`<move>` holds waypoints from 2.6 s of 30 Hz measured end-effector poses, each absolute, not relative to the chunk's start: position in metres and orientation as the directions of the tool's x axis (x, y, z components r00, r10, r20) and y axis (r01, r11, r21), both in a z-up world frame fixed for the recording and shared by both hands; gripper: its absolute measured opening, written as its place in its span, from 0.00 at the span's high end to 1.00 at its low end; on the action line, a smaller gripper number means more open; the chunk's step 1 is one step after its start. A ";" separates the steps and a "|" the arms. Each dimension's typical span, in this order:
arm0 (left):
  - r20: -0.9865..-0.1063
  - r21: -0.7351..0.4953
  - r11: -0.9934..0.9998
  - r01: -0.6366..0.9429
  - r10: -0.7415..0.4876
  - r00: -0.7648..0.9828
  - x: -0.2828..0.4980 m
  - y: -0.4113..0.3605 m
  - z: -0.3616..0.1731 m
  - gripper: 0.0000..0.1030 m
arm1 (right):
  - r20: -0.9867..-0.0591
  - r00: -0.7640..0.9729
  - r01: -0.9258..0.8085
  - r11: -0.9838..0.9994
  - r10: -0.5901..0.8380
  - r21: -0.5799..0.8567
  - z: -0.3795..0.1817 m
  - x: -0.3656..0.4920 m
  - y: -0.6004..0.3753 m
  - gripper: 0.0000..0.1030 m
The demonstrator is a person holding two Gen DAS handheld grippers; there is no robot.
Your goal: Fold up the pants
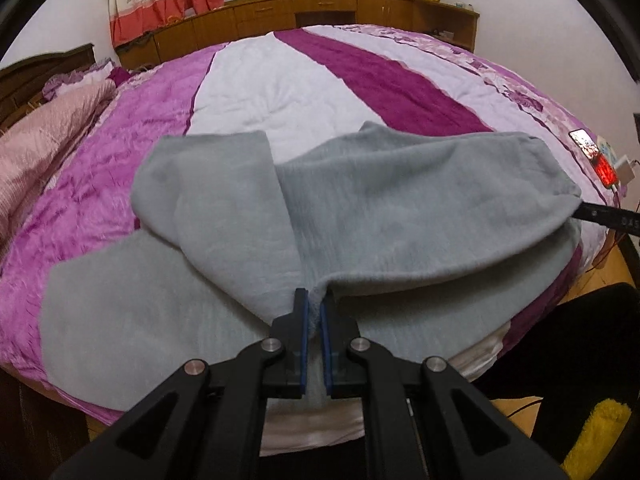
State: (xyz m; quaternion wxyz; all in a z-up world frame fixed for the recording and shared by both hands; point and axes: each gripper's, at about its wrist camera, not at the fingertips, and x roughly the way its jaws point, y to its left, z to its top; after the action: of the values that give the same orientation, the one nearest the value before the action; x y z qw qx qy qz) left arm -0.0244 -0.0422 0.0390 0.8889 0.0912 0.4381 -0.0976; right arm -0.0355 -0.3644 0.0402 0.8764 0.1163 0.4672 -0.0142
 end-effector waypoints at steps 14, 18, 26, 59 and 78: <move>-0.800 0.056 0.970 0.238 -0.099 0.591 -0.022 -0.042 0.024 0.93 | -0.741 0.647 0.365 0.780 0.181 0.509 0.031 -0.081 -0.428 0.72; -0.799 0.067 0.967 0.244 -0.095 0.594 -0.020 -0.044 0.024 0.93 | -0.734 0.642 0.377 0.743 0.220 0.553 0.025 -0.067 -0.428 0.72; -0.786 0.105 0.956 0.273 -0.088 0.612 -0.016 -0.047 0.021 0.93 | -0.750 0.627 0.374 0.763 0.210 0.527 0.013 -0.032 -0.419 0.72; -0.785 0.181 0.908 0.379 -0.099 0.612 -0.023 -0.054 0.032 0.95 | -0.727 0.672 0.313 0.835 0.143 0.453 0.013 -0.041 -0.412 0.89; -0.770 0.151 0.907 0.394 -0.143 0.622 -0.051 -0.047 0.041 0.96 | -0.729 0.672 0.294 0.858 0.127 0.420 0.028 -0.062 -0.408 1.00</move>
State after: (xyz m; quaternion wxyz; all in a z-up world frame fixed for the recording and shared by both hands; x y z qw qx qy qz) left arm -0.0506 -0.0474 0.0406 0.8873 0.1544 0.4073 -0.1514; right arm -0.0621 -0.4081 0.0283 0.8762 0.2618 0.4020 -0.0476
